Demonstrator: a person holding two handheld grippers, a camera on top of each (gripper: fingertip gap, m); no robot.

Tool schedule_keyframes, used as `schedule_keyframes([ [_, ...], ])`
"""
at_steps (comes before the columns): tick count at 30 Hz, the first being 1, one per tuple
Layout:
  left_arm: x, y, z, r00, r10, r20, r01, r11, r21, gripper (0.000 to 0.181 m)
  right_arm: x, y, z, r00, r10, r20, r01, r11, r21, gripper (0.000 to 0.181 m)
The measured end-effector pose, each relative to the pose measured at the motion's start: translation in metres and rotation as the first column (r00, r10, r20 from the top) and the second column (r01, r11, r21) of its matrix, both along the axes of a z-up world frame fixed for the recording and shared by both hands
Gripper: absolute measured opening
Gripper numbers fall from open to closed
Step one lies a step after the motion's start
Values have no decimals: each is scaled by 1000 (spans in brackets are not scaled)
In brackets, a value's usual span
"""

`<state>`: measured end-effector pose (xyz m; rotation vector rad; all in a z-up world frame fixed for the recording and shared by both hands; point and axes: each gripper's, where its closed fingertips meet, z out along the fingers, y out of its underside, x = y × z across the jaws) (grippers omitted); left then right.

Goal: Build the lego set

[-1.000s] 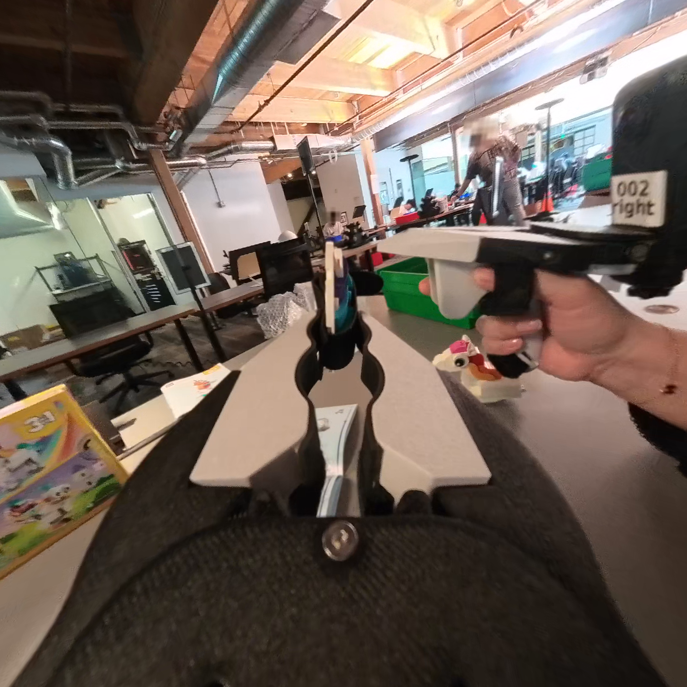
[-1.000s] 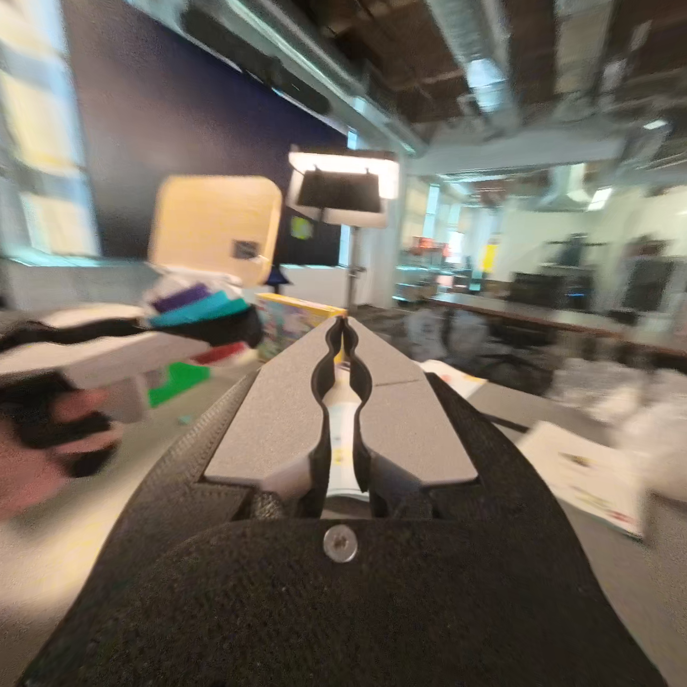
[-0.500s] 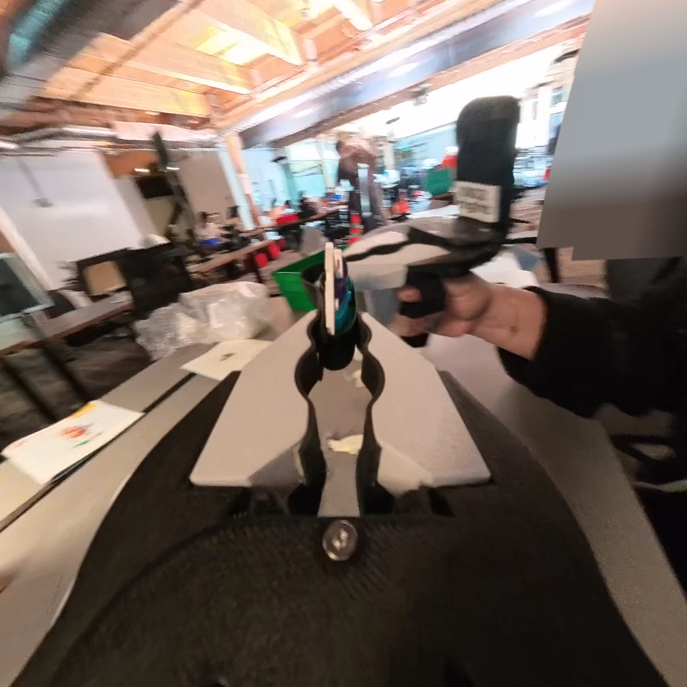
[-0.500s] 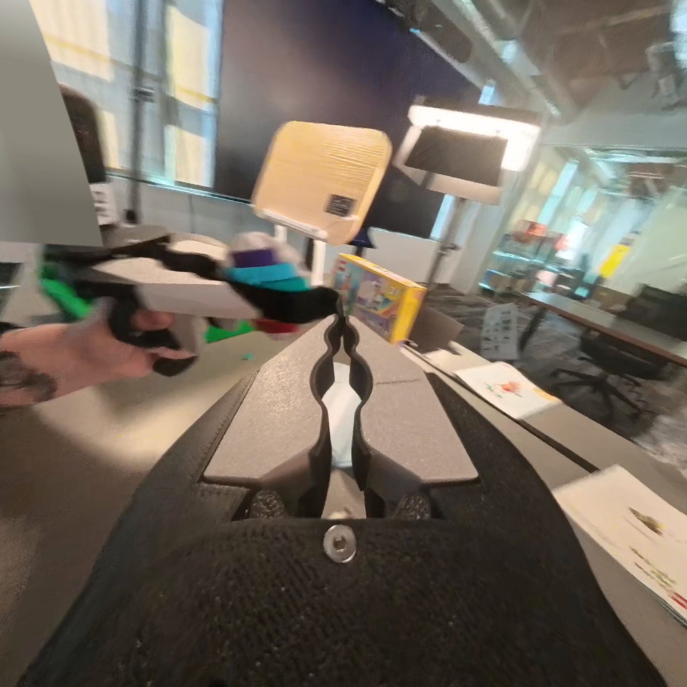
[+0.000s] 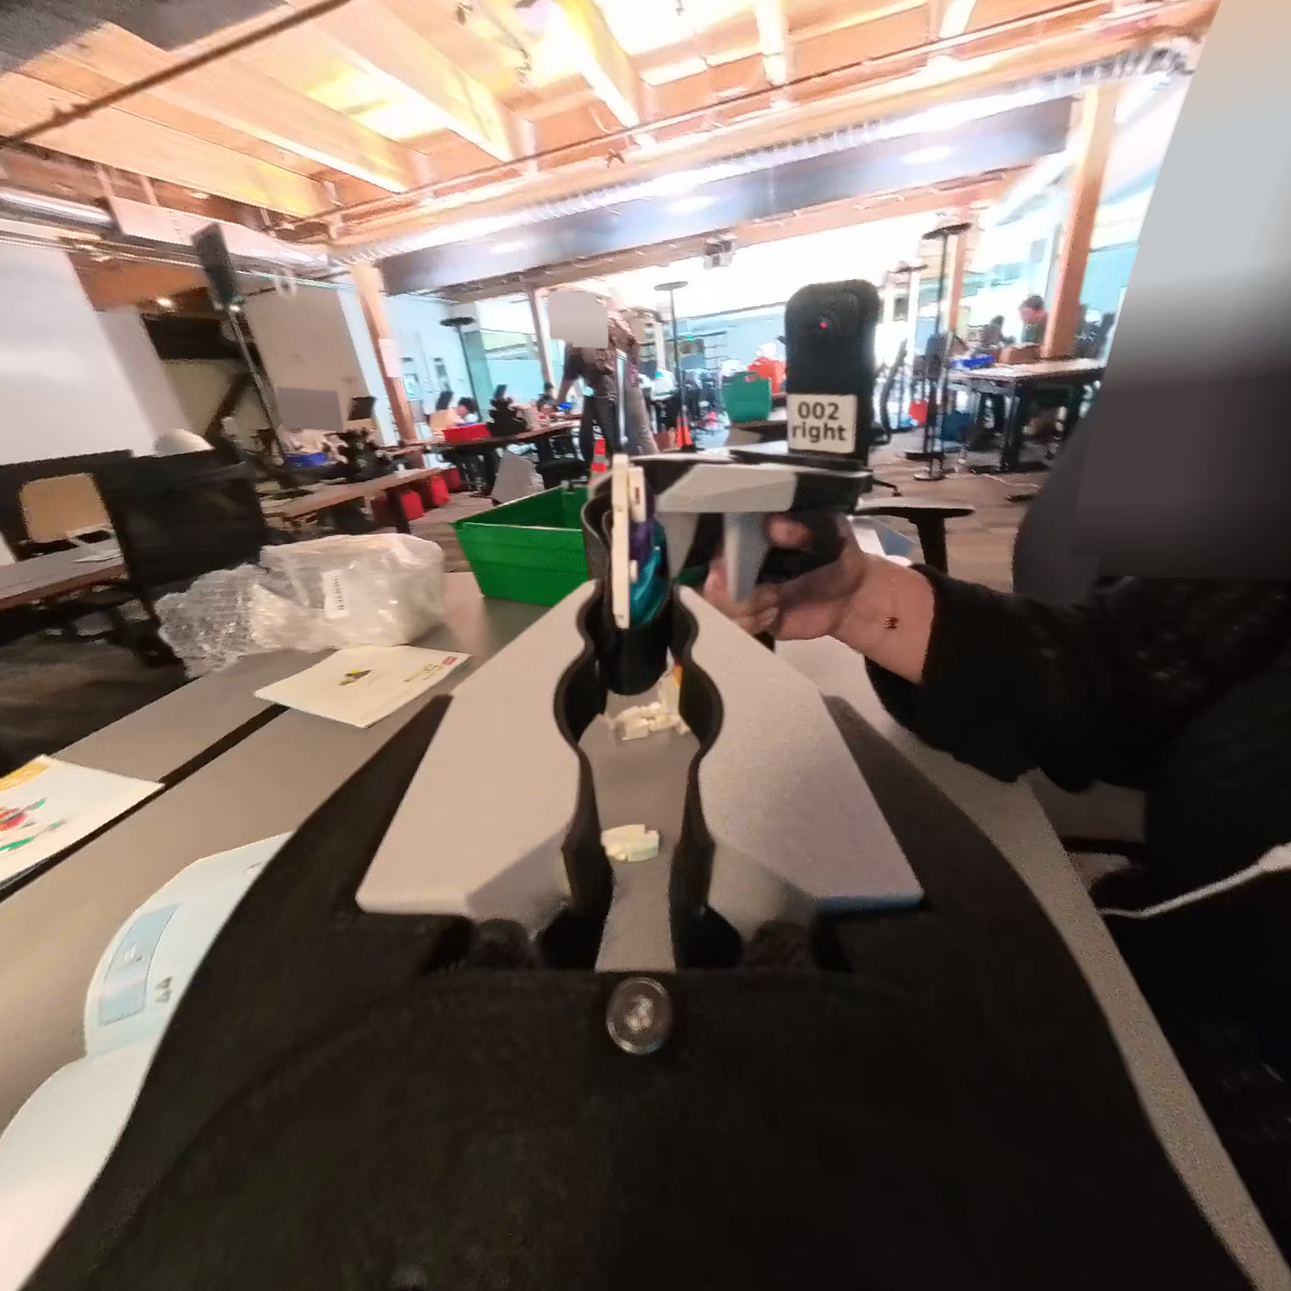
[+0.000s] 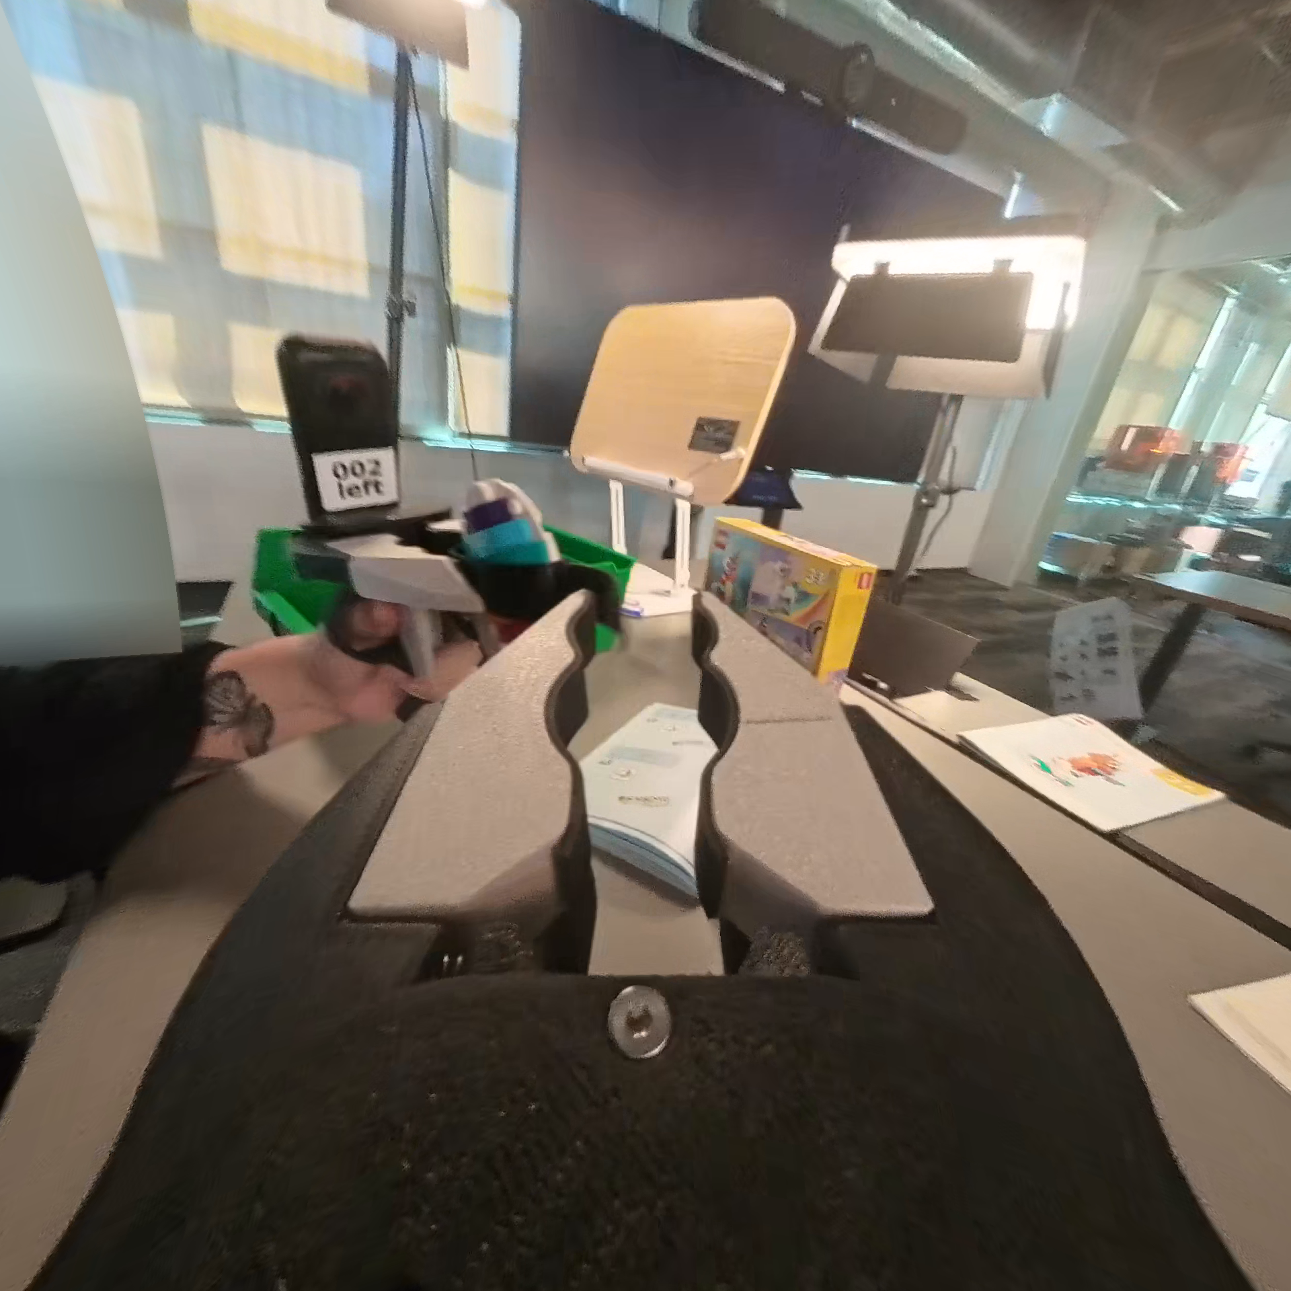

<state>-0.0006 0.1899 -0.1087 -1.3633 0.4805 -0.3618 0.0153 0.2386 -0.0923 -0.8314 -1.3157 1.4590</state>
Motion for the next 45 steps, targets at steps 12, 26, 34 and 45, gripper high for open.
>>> schedule_keyframes([
  [12,8,6,-7,991,-78,106,85,994,-64,16,2,-30,-19,974,200,103,-199,980,-17,32],
  [26,14,13,-29,998,-65,8,66,984,-164,37,7,-44,-35,988,134,77,-152,930,335,12],
  [34,-9,7,-15,990,88,-108,-94,994,-51,59,-7,-19,-73,962,-230,-146,224,365,904,11],
  [45,44,9,-66,876,-64,-478,-9,989,-148,52,-10,-40,-110,957,-113,-266,236,-224,946,12],
])
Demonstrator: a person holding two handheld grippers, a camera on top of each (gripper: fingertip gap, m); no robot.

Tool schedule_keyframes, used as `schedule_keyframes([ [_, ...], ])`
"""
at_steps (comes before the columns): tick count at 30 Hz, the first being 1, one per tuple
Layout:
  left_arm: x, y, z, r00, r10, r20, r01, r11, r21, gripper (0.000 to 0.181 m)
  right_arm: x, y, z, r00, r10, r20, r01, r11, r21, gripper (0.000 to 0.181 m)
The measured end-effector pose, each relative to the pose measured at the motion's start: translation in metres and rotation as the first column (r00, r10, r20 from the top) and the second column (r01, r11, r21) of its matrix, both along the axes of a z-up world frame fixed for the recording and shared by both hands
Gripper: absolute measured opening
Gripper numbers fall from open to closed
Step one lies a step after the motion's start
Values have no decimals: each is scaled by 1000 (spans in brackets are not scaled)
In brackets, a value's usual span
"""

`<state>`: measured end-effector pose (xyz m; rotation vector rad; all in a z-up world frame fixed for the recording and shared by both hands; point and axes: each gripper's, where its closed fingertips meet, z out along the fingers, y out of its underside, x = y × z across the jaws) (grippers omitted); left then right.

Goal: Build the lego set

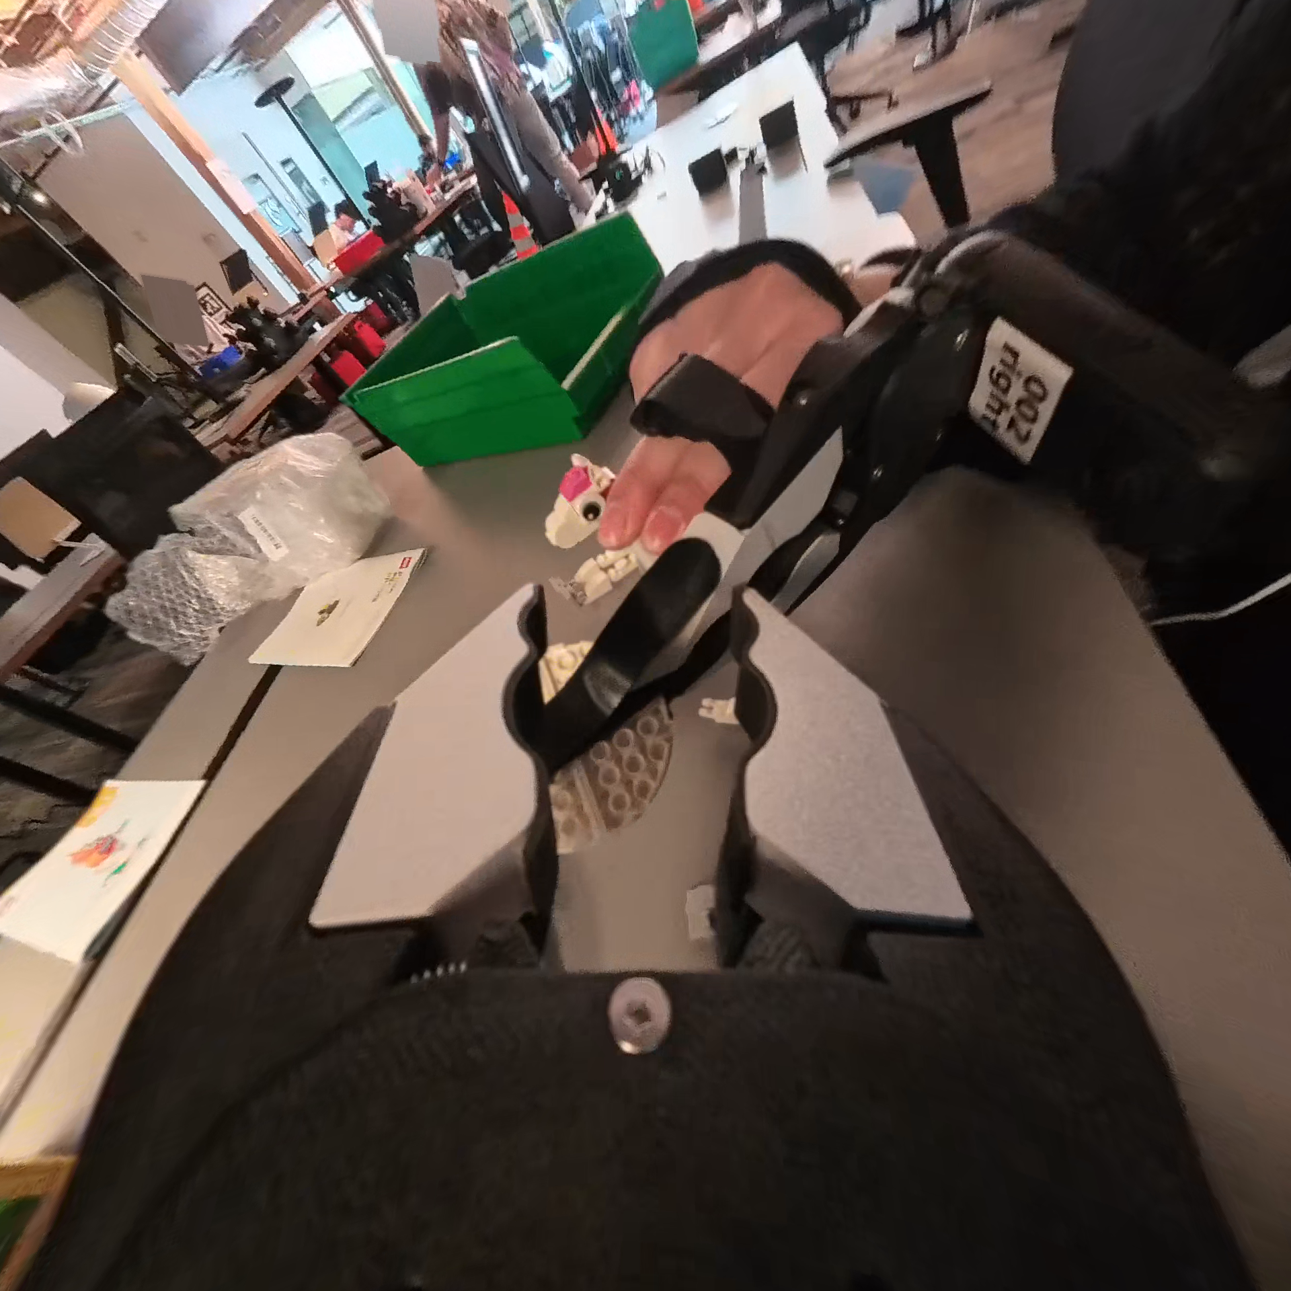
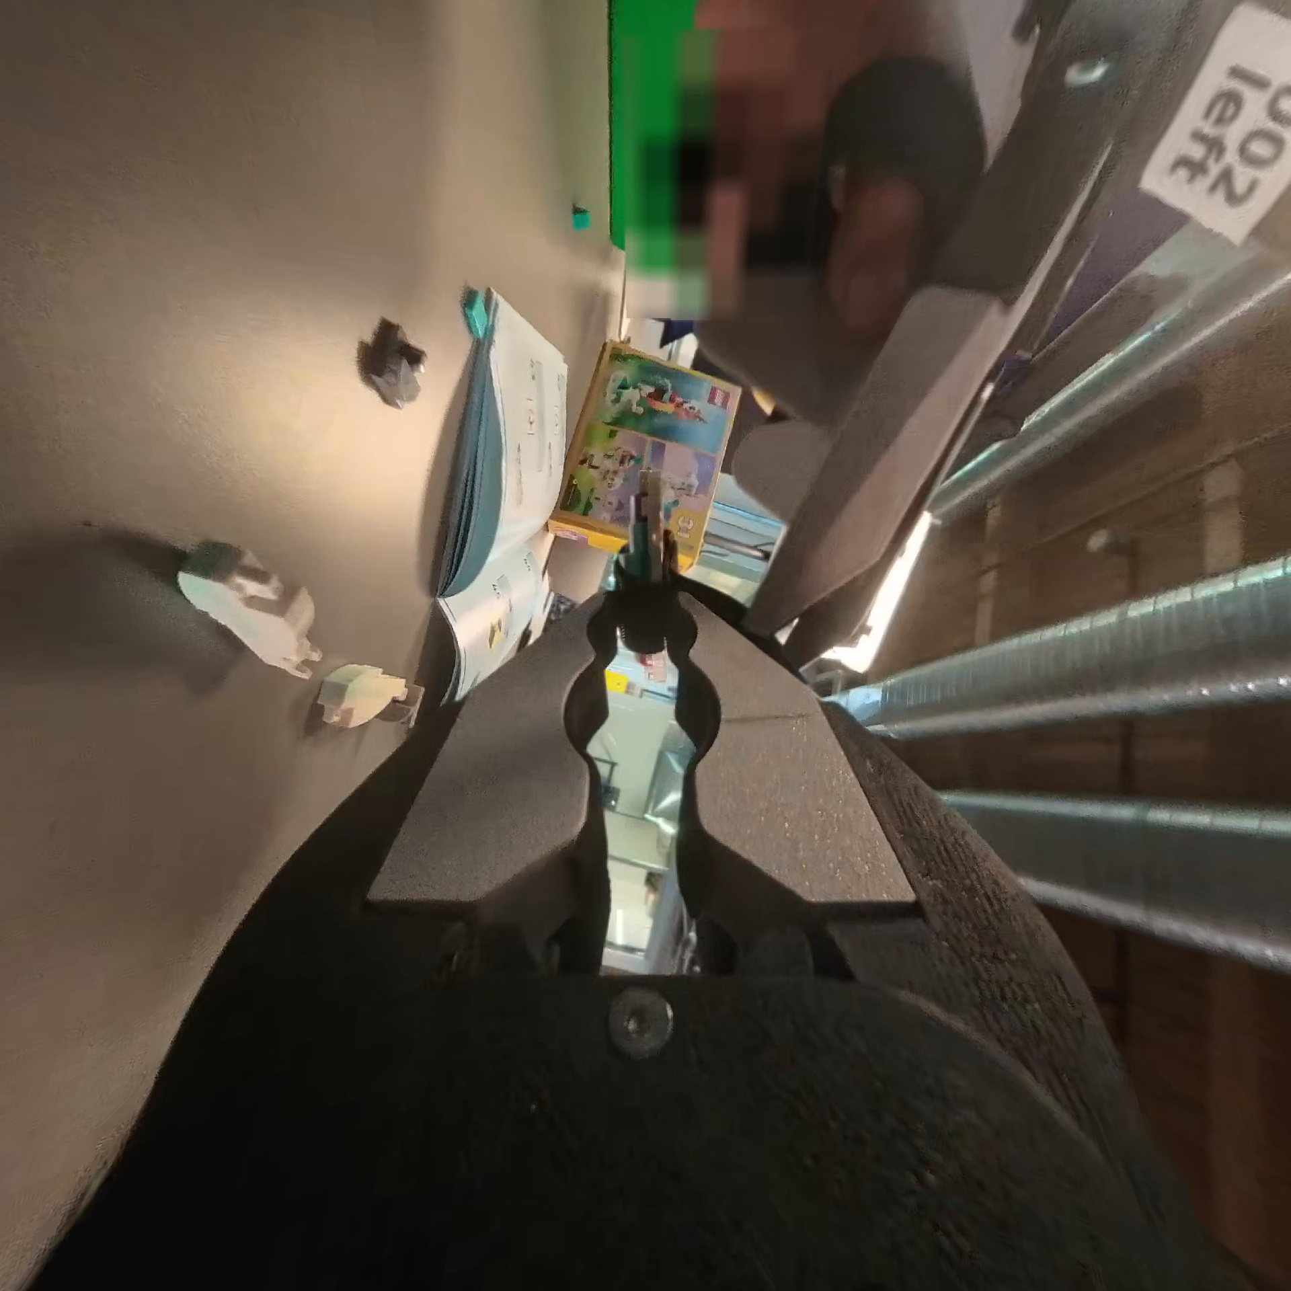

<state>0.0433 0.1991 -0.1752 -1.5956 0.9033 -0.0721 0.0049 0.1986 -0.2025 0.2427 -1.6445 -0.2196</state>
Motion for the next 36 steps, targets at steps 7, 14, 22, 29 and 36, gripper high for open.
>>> schedule_keyframes([
  [7,10,-9,-14,996,-87,-1,86,987,-135,24,2,-4,-5,999,40,-5,-39,997,67,12],
  [14,-16,-8,9,978,-19,210,49,989,-139,3,9,-15,-6,991,125,-44,-120,989,91,12],
  [22,-112,6,42,855,420,305,-442,897,3,0,11,-9,23,980,79,-181,-87,996,-36,11],
  [29,-116,14,35,821,520,235,-536,844,7,1,15,-1,43,958,57,-281,-83,993,-82,11],
  [36,-116,3,61,786,427,447,-487,873,22,0,18,7,61,941,38,-337,-122,965,-231,12],
])
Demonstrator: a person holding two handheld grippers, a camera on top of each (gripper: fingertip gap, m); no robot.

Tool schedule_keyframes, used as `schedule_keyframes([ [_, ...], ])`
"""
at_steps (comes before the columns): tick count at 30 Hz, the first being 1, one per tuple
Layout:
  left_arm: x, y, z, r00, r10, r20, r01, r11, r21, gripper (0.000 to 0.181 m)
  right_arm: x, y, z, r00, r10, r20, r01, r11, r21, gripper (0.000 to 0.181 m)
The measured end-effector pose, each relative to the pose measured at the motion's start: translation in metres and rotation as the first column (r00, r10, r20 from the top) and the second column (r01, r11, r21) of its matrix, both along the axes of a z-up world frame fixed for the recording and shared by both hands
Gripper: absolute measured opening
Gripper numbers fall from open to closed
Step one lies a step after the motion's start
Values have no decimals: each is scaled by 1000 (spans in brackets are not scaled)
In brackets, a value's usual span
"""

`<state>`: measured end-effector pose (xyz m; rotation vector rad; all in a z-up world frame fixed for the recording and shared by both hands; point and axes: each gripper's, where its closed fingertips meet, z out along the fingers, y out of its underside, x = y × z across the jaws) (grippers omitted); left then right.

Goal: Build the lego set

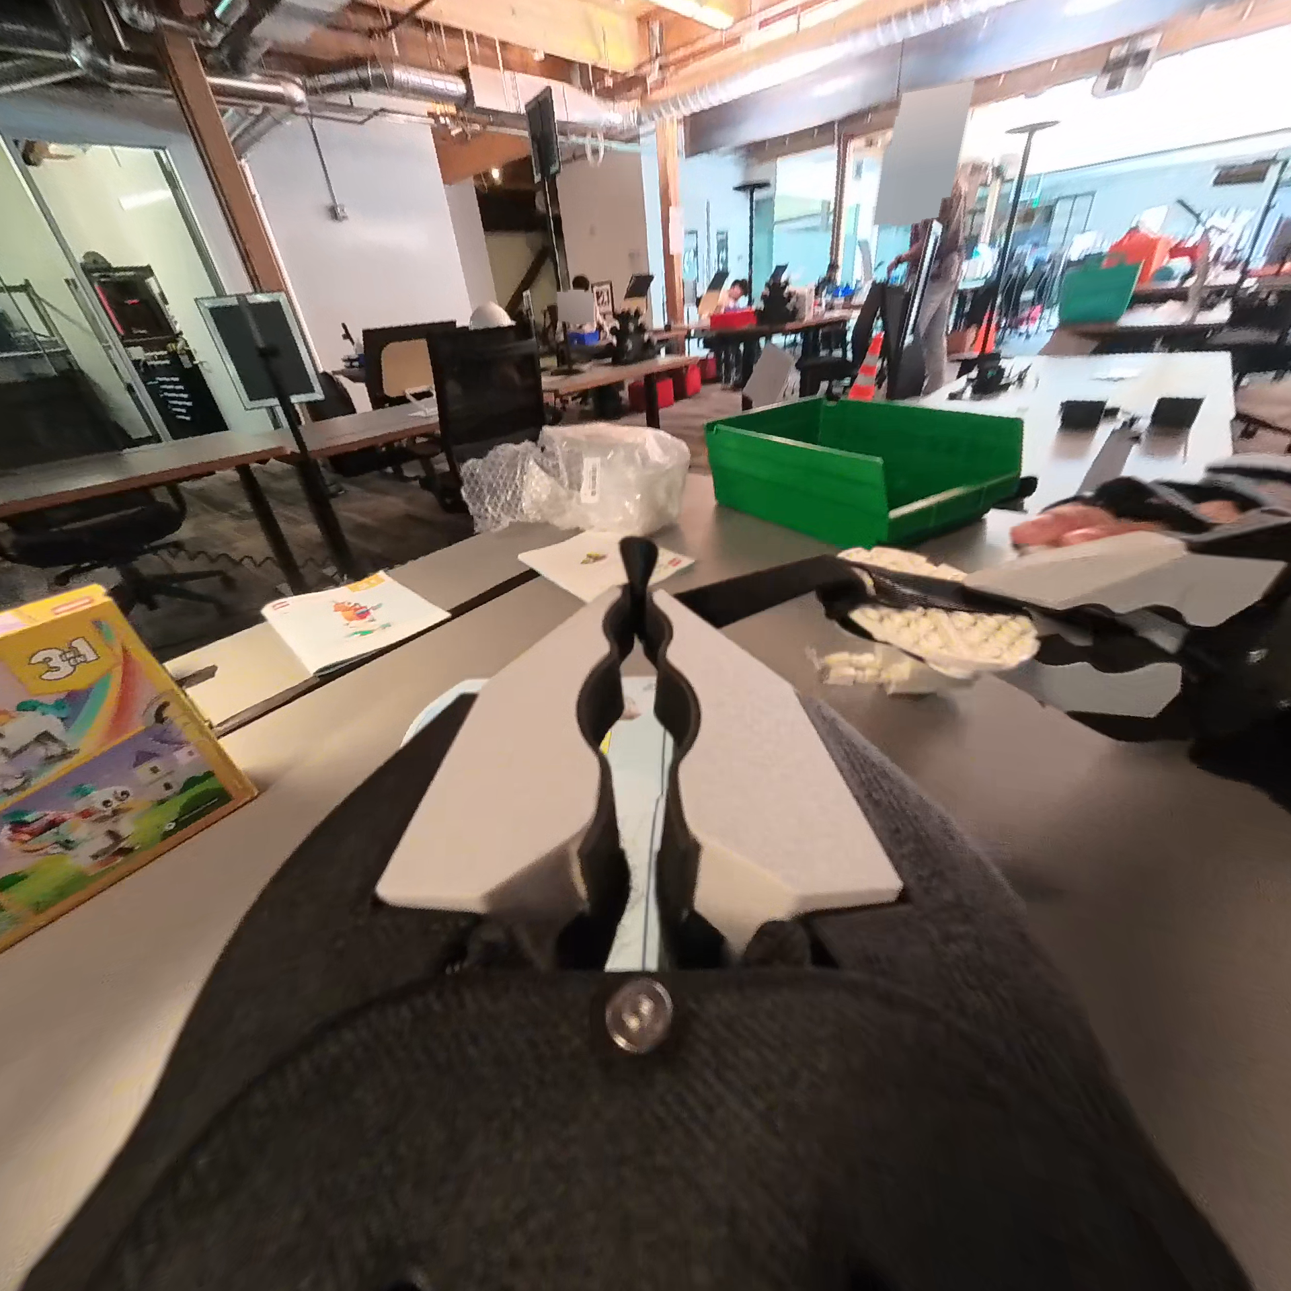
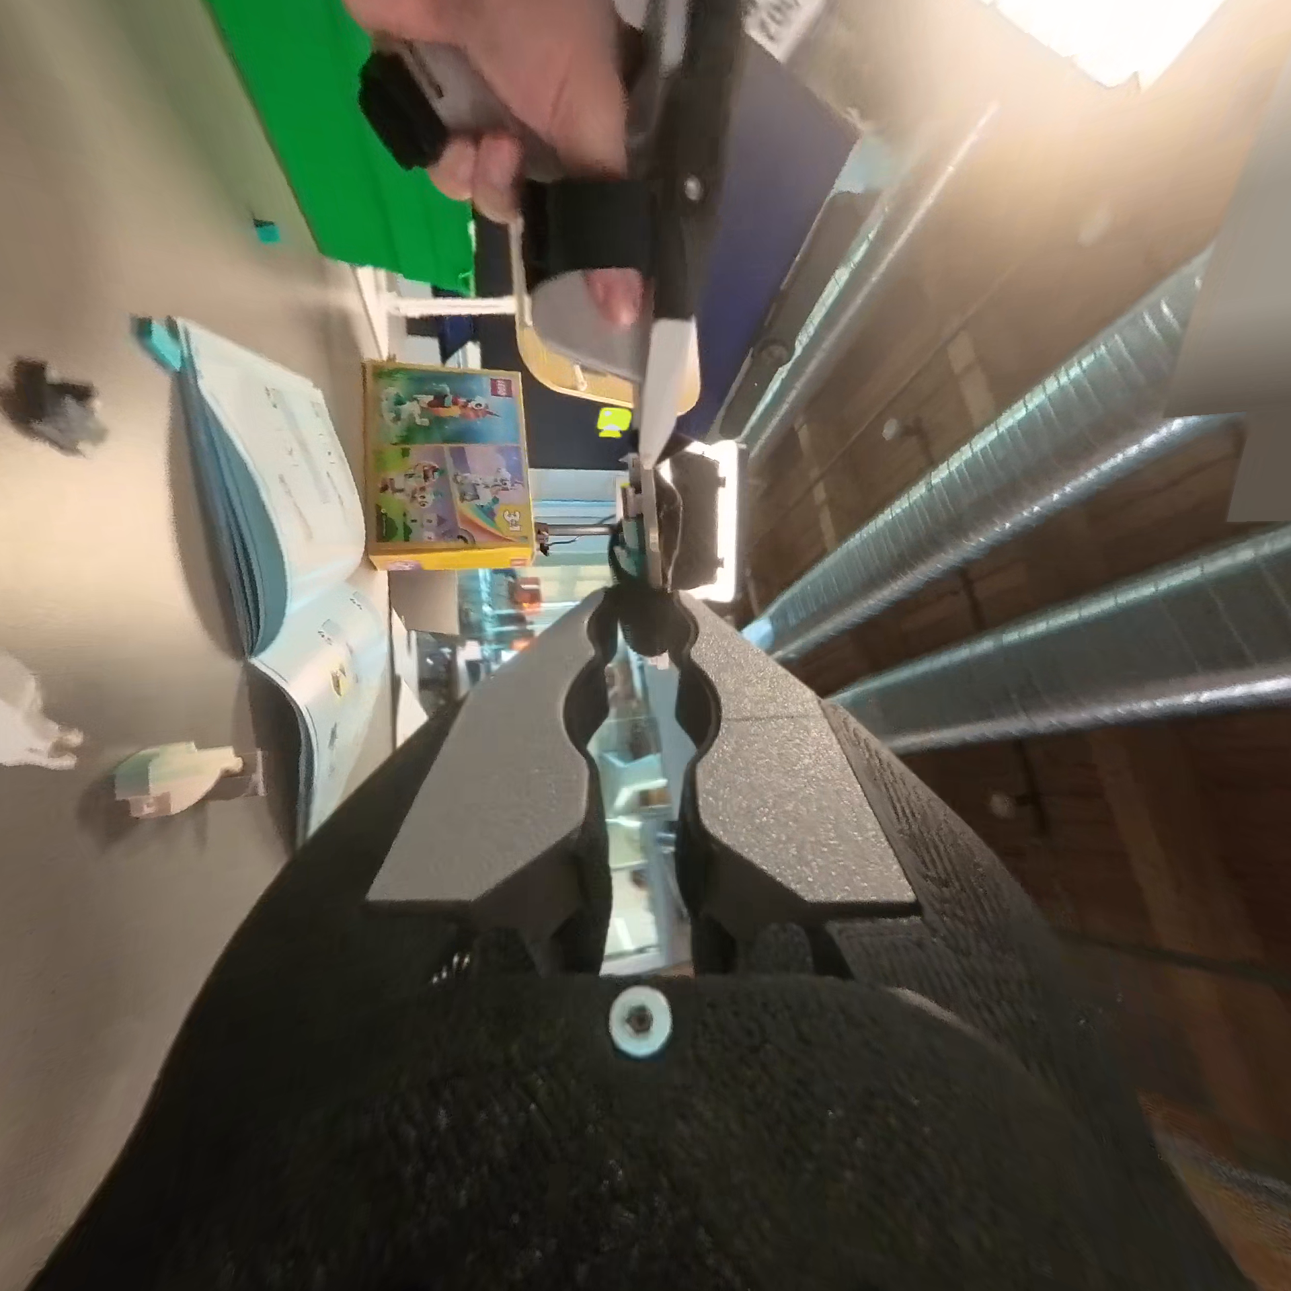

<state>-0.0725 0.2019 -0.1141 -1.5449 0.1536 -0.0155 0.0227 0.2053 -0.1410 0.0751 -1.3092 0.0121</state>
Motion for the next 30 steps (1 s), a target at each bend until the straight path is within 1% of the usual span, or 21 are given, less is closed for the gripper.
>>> schedule_keyframes([
  [2,2,-3,8,999,-27,38,26,999,41,0,1,2,8,998,67,17,-63,982,-178,12],
  [3,4,-4,11,997,-52,57,49,997,57,0,2,2,12,993,114,31,-101,954,-281,12],
  [6,10,-4,16,973,-144,178,128,987,98,1,3,-2,22,966,254,44,-194,830,-522,12],
  [8,10,0,13,953,-164,254,143,985,102,4,2,-1,26,943,330,45,-223,726,-650,11],
  [9,9,1,12,946,-165,279,139,984,109,8,1,1,26,932,359,54,-219,673,-706,11],
  [10,10,1,13,946,-166,278,137,983,121,10,0,4,25,922,383,56,-212,622,-754,12],
  [11,13,-1,16,953,-173,248,142,980,138,13,0,7,25,914,402,58,-204,579,-790,12],
  [12,17,-3,19,967,-171,190,143,978,154,23,-1,10,23,908,414,66,-190,548,-815,12],
  [13,24,-6,22,981,-170,97,152,974,169,36,-2,14,20,908,411,81,-170,538,-825,12],
  [14,35,-10,22,984,-173,-31,176,970,169,37,-4,18,15,912,394,115,-138,557,-819,12],
  [15,48,-12,18,968,-175,-179,202,968,146,37,-5,21,9,914,373,158,-103,592,-799,12],
  [16,57,-13,13,939,-152,-309,198,972,123,38,-6,22,4,911,360,202,-74,625,-777,12],
  [18,78,-11,-4,842,-165,-514,222,974,50,37,-6,21,-8,894,339,294,-25,690,-723,12],
  [19,85,-8,-15,798,-174,-577,219,976,8,36,-6,20,-14,884,326,335,-6,725,-689,12],
  [22,100,2,-46,700,-236,-675,208,970,-123,28,-4,15,-26,856,301,420,23,790,-613,11],
  [24,97,8,-55,661,-212,-720,150,977,-149,12,-2,14,-33,840,274,467,42,827,-561,11],
  [25,97,9,-61,655,-235,-718,145,972,-186,10,-3,16,-37,838,244,488,58,850,-524,11],
  [27,96,9,-66,682,-277,-676,153,959,-239,8,-3,18,-42,834,194,516,76,887,-455,12],
  [30,97,4,-65,695,-316,-646,195,947,-254,7,-1,17,-43,828,171,535,77,909,-409,12],
])
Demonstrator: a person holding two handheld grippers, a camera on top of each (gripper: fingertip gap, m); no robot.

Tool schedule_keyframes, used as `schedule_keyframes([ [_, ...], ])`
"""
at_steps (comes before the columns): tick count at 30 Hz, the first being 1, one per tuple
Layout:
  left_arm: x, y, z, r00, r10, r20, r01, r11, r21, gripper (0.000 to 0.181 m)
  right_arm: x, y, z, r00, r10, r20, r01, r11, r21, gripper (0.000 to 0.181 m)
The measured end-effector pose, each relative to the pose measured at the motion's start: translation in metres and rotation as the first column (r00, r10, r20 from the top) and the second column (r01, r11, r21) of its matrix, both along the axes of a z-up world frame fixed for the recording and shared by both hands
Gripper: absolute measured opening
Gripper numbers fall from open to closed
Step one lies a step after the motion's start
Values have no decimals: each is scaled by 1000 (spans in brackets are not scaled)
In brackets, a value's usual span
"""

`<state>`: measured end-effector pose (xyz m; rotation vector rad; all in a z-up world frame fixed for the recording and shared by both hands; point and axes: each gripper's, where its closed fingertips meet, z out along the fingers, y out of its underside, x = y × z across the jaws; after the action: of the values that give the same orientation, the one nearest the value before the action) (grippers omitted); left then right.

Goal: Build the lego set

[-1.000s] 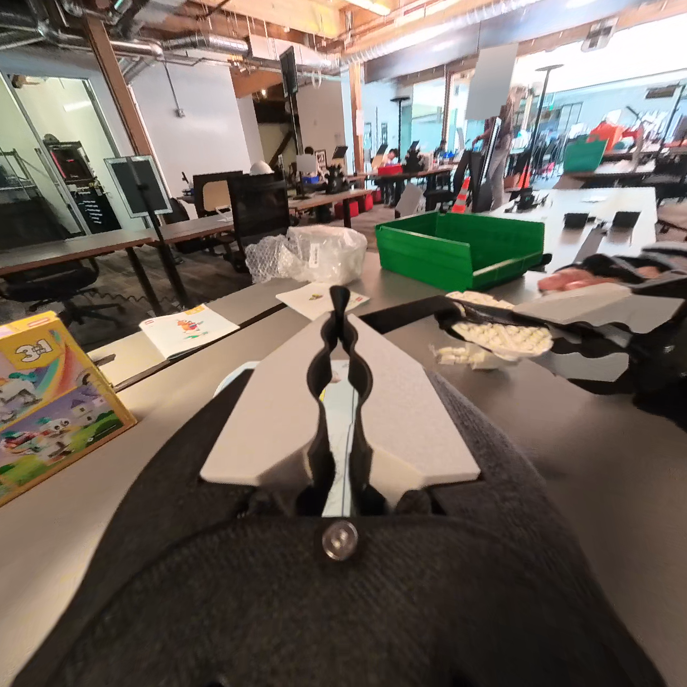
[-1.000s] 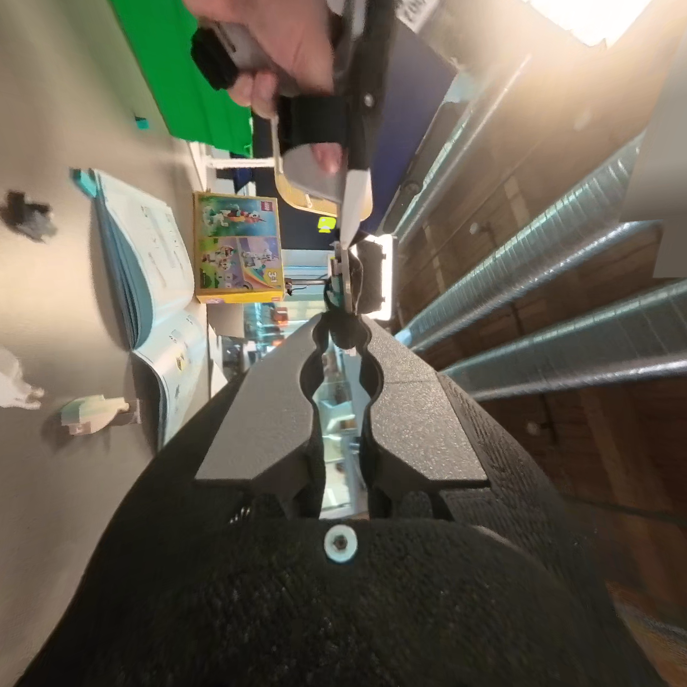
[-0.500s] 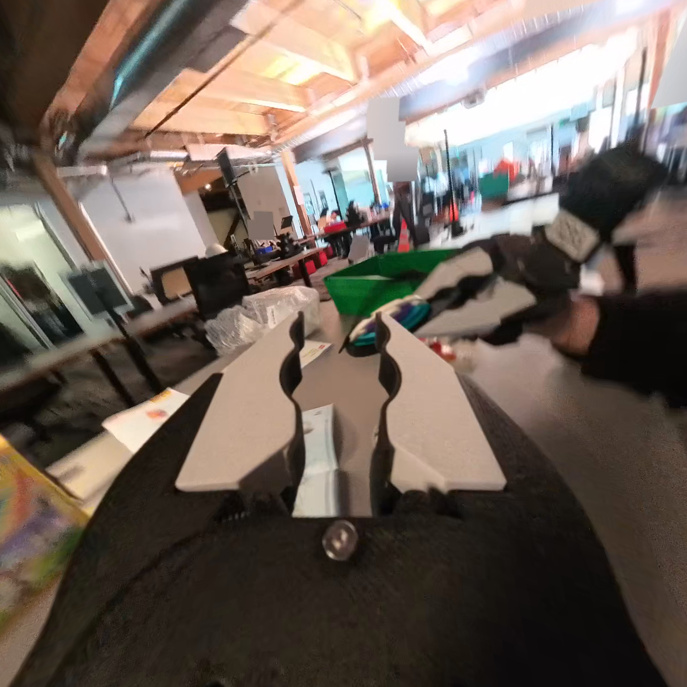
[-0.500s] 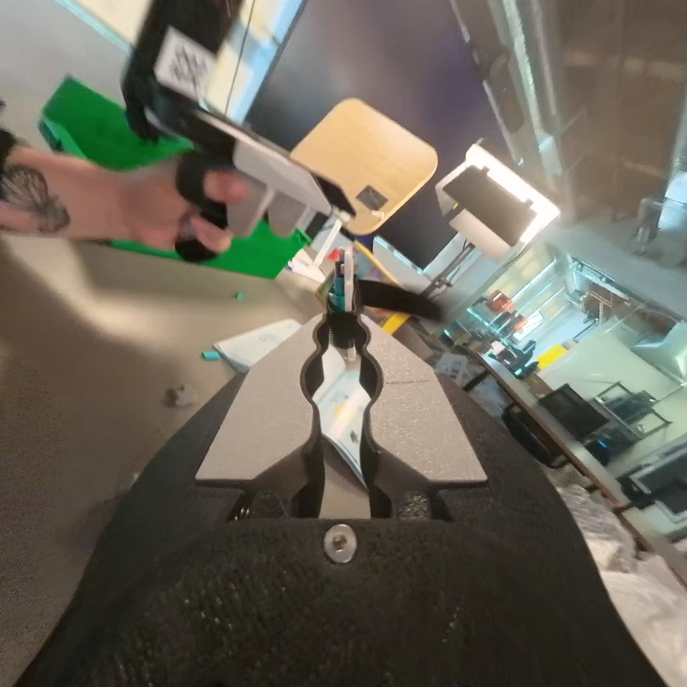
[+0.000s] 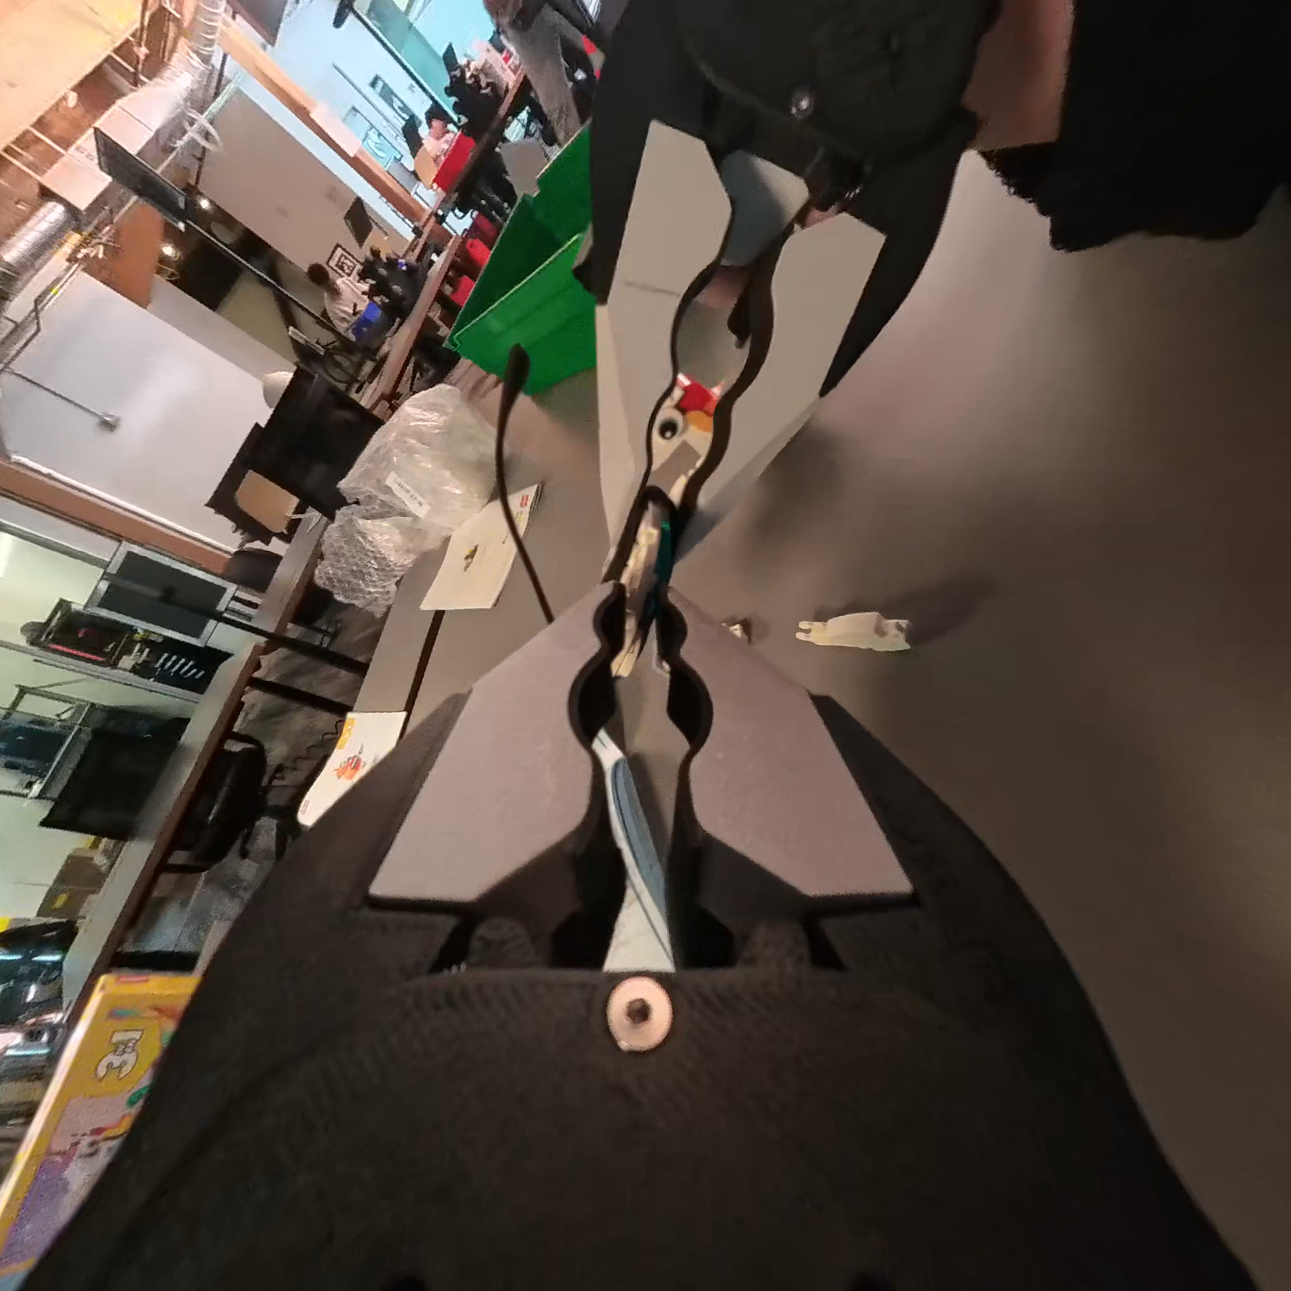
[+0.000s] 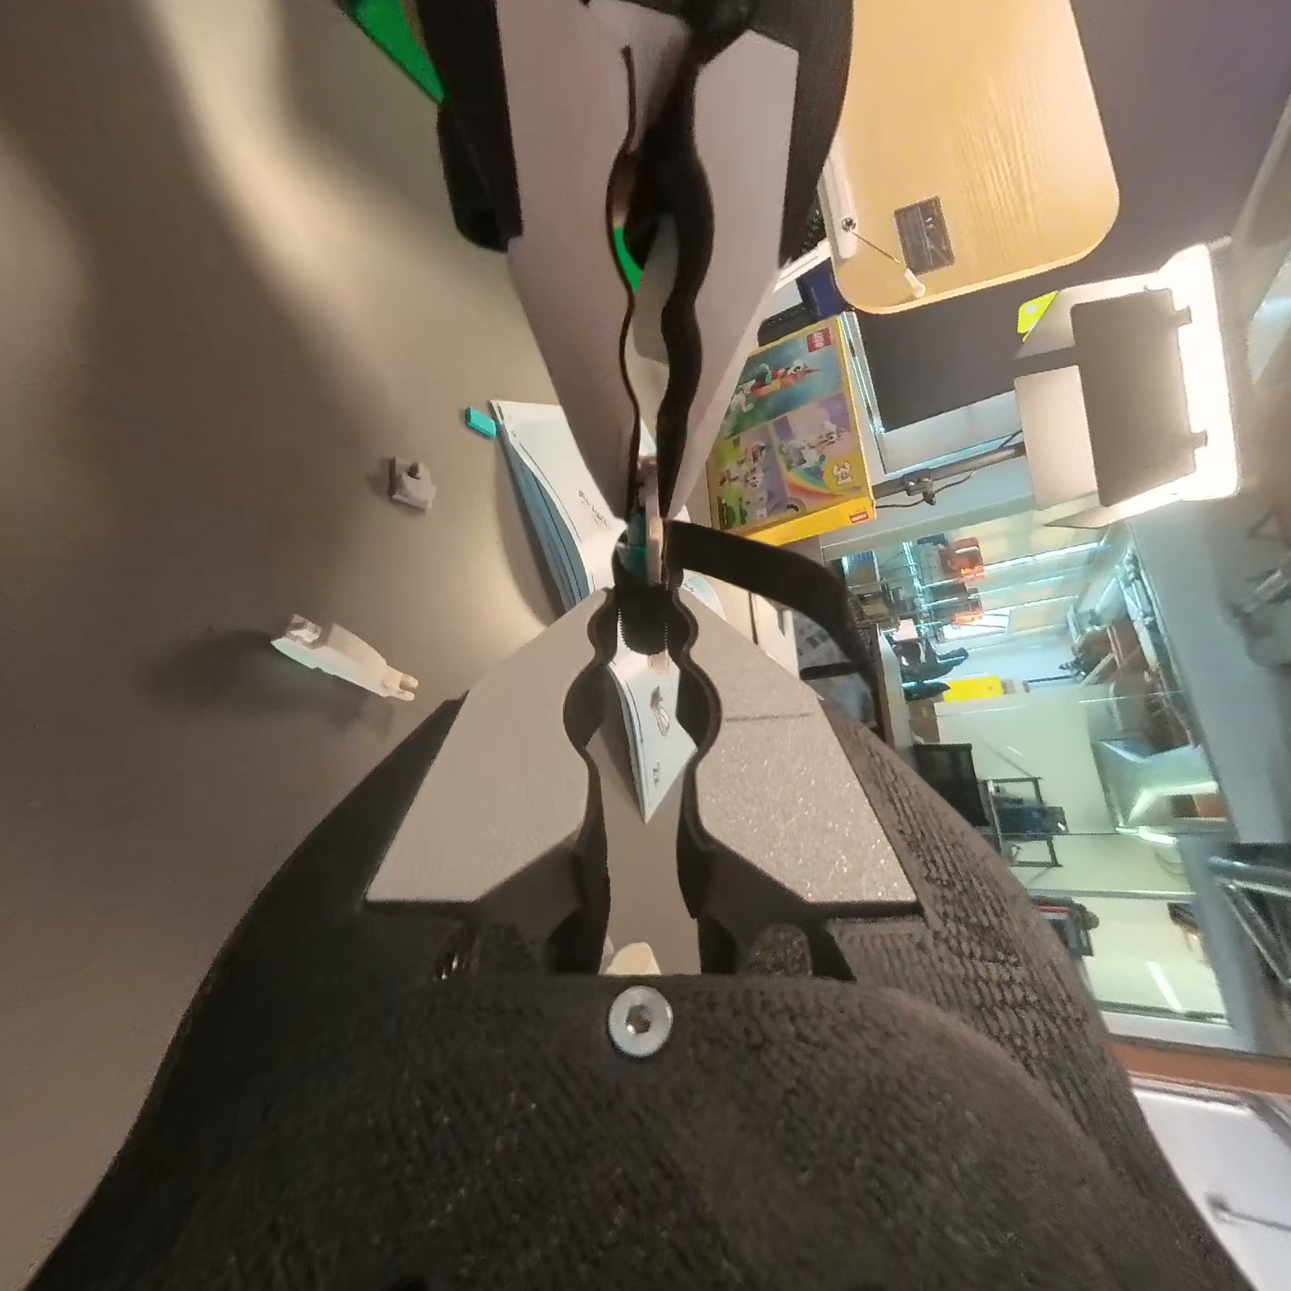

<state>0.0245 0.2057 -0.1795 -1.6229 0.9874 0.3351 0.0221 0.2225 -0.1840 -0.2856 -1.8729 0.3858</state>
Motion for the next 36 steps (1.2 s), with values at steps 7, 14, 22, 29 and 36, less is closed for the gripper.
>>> schedule_keyframes([
  [7,-24,-14,42,950,-20,313,-4,997,77,7,9,59,5,980,-199,-19,199,980,1,3],
  [14,-40,-21,92,516,-196,834,115,981,159,7,18,114,58,924,-350,-152,209,797,-567,4],
  [22,-34,53,99,366,31,930,176,979,-102,7,105,175,137,508,-489,-709,14,828,-561,5],
  [29,-23,178,32,385,433,815,386,727,-569,7,90,191,99,562,-502,-657,172,848,-501,5],
  [36,-25,250,-67,437,690,577,436,399,-807,7,90,205,90,557,-558,-616,169,802,-574,5],
])
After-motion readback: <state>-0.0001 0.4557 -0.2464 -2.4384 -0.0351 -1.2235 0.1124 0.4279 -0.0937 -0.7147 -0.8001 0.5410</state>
